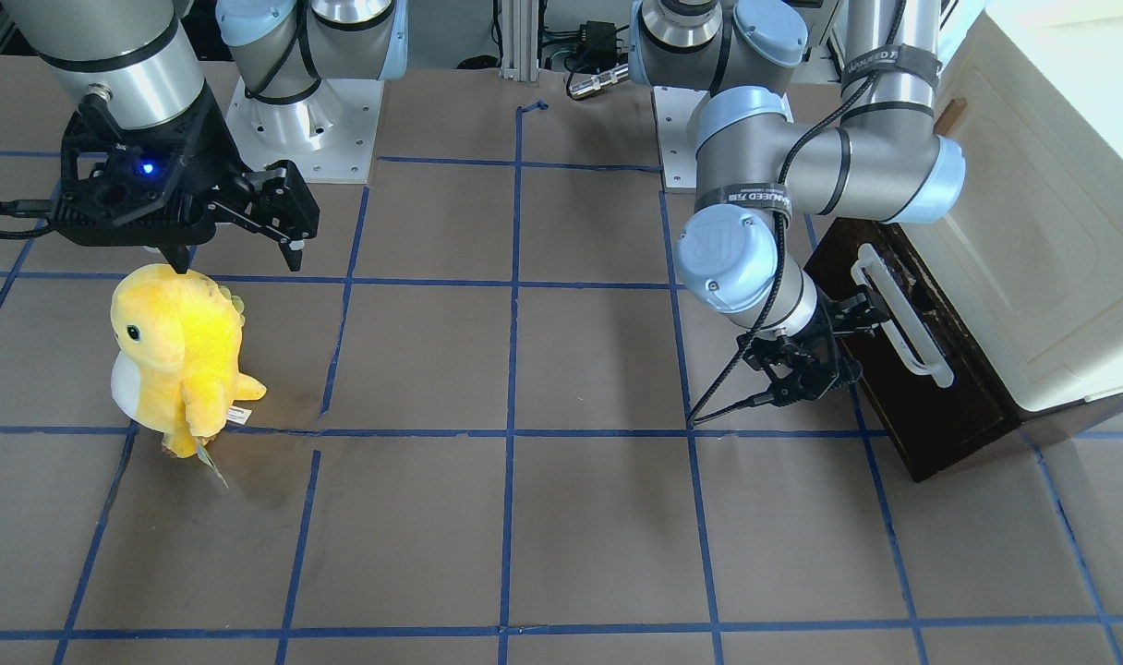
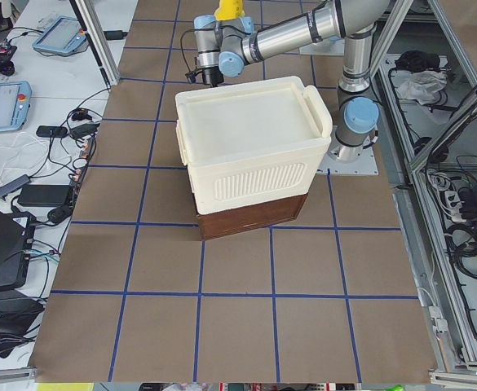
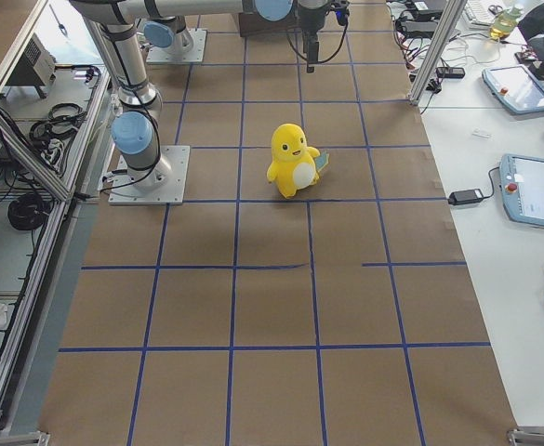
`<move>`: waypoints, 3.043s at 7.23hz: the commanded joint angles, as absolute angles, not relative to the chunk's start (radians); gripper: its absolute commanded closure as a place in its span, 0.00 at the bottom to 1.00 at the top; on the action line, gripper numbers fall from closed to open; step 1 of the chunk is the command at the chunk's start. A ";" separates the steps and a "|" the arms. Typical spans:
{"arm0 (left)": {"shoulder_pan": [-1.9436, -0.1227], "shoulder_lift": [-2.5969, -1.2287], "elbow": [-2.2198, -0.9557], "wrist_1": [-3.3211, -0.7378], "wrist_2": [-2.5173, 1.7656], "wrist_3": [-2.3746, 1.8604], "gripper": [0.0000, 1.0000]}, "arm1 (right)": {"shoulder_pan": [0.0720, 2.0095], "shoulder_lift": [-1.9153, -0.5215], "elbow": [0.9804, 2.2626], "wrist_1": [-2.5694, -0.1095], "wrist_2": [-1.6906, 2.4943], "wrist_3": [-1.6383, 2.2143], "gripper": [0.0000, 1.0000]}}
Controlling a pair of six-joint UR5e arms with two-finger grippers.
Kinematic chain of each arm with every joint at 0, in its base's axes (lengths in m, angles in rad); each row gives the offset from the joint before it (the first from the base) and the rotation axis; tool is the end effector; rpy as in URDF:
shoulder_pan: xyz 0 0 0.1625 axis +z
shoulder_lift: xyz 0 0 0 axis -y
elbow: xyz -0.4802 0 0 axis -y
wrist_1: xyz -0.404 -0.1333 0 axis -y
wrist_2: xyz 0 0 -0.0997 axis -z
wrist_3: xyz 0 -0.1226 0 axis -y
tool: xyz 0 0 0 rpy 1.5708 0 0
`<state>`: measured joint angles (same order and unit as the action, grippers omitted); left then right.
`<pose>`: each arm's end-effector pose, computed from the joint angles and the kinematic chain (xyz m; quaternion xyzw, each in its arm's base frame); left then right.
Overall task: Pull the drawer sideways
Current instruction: 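Move the left gripper down to the white drawer handle, then close the left gripper around the white drawer handle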
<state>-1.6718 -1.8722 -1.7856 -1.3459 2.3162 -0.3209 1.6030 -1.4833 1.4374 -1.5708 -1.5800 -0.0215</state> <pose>-0.1067 -0.5556 0.3067 -0.0486 0.9217 0.0567 0.3806 0.1498 -0.5462 0.5415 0.0267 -0.9994 0.0230 0.0045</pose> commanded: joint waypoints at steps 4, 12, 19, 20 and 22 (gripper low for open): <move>-1.703 -1.939 -1.881 -1.435 2.737 -0.310 0.00 | 1.603 -1.483 1.437 -1.571 -1.580 -0.021 0.00; -1.660 -1.988 -1.887 -1.463 2.746 -0.327 0.01 | 1.603 -1.483 1.437 -1.571 -1.580 -0.023 0.00; -1.635 -1.991 -1.902 -1.463 2.747 -0.324 0.21 | 1.603 -1.483 1.437 -1.571 -1.580 -0.021 0.00; -1.635 -1.988 -1.901 -1.463 2.749 -0.321 0.24 | 1.603 -1.483 1.437 -1.571 -1.580 -0.021 0.00; -1.635 -1.987 -1.902 -1.463 2.749 -0.321 0.31 | 1.603 -1.483 1.437 -1.571 -1.580 -0.021 0.00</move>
